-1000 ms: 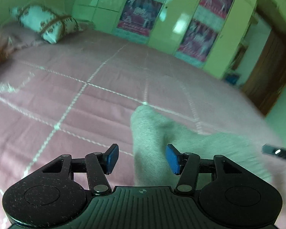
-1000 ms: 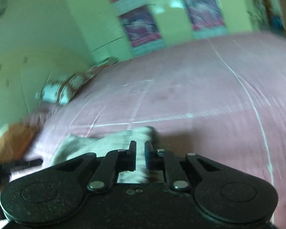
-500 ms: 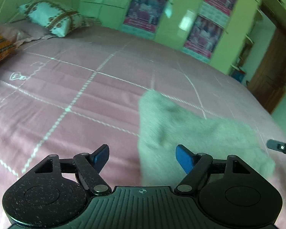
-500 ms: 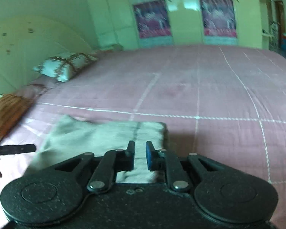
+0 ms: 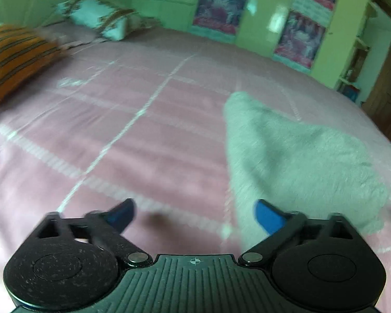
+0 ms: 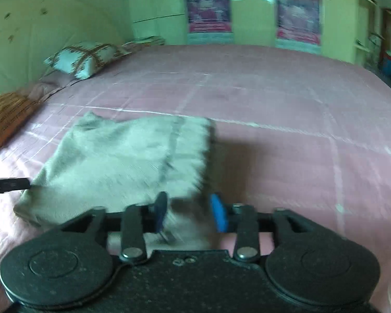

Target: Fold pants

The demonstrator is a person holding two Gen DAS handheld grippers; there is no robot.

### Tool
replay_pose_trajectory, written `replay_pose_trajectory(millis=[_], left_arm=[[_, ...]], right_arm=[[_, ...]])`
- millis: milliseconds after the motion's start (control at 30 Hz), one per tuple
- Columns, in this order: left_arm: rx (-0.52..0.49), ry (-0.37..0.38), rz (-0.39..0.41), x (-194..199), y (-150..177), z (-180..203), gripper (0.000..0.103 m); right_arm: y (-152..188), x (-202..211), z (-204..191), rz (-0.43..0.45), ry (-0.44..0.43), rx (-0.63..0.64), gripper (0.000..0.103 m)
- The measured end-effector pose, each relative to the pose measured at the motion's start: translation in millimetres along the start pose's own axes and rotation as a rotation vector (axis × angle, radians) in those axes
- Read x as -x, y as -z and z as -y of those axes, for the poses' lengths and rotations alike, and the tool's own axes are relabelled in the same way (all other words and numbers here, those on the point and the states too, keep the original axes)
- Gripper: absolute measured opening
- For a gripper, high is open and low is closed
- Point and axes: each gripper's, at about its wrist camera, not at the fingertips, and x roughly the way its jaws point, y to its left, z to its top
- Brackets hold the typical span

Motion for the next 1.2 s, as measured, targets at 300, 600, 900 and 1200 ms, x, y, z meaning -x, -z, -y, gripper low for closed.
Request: replay_pose_trajectory(millis=[300,600,900,1200], left_arm=[[0.072,-0.079,-0.064,105,93,-43,0.103],[0.0,-0.007,-0.006,214,162,-6,0.103],[-0.094,0.027,0.156,321,190,49,0.103],[-0.155,0.054,0.225,390,186,98,0.103]], right_arm=[[112,124,54,-0.065,0.092,-0.165,0.096],[200,228,-22,0.027,0.078,-0.047,0.097],[198,298,-92,0.108,0.071,0.013,0.097],[187,362,-135,0.234,0.064,0.09,0.097]])
